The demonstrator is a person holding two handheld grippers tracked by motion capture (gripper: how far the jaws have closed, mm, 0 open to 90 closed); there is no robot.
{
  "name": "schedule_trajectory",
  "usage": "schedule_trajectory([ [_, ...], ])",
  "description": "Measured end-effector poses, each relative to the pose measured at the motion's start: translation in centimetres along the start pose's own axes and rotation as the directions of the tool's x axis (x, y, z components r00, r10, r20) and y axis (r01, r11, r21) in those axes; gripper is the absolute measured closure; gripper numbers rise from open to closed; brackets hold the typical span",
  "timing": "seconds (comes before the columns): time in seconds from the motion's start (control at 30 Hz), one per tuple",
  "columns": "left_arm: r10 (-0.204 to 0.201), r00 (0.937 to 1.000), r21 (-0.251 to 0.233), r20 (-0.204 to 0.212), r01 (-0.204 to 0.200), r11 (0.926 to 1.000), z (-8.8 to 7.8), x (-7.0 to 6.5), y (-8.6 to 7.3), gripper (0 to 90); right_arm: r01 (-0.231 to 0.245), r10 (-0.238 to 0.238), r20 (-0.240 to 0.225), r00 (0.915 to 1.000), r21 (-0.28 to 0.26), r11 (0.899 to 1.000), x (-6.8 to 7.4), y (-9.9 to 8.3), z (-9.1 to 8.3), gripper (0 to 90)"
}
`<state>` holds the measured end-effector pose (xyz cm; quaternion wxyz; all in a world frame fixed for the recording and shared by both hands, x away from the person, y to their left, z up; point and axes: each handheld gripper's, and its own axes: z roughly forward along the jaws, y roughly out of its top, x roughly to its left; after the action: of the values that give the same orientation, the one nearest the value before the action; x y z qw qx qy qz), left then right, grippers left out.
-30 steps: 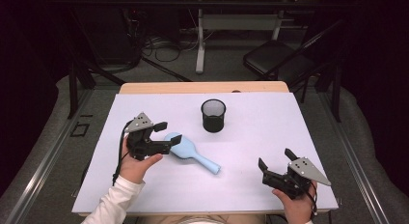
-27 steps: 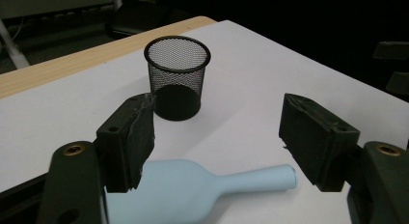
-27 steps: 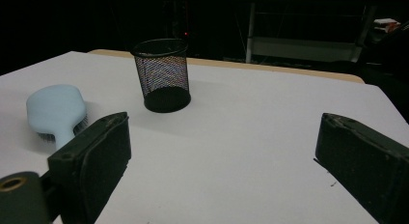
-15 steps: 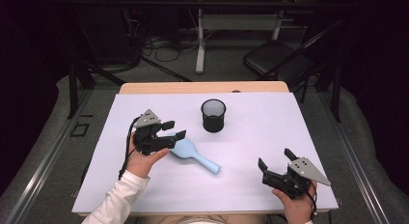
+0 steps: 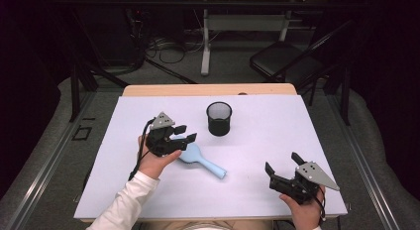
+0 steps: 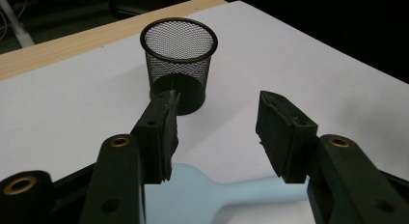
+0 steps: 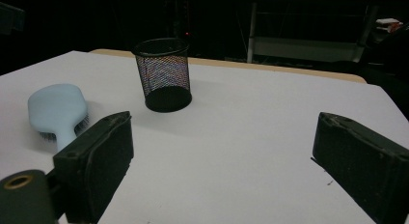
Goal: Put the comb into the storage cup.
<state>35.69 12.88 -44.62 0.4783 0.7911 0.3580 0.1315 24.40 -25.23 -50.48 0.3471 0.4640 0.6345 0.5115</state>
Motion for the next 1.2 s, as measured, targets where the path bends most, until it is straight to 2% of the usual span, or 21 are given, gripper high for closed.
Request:
schedule_trajectory([
  [0.4,0.018,0.9998,0.033,0.011,-0.018,0.9993,1.8,-0.8,0.2,58.4,0.000,0.000,-0.003,1.0000,-0.001,1.000,0.0,0.0,0.0,7.1],
  [0.63,0.037,0.9989,0.060,0.028,-0.038,0.9975,2.9,-1.4,0.2,67.3,0.002,-0.002,-0.005,1.0000,0.000,1.000,0.0,0.0,0.0,7.2],
  [0.83,0.050,0.9984,0.090,0.025,-0.052,0.9946,3.7,-1.8,0.0,72.3,0.003,-0.003,-0.006,1.0000,0.001,1.000,0.0,0.0,0.0,7.3],
  [1.2,0.046,0.9986,0.135,0.026,-0.049,0.9896,5.0,-2.1,-0.3,82.6,0.001,-0.001,-0.006,1.0000,-0.001,1.000,-0.1,0.0,0.0,7.9],
])
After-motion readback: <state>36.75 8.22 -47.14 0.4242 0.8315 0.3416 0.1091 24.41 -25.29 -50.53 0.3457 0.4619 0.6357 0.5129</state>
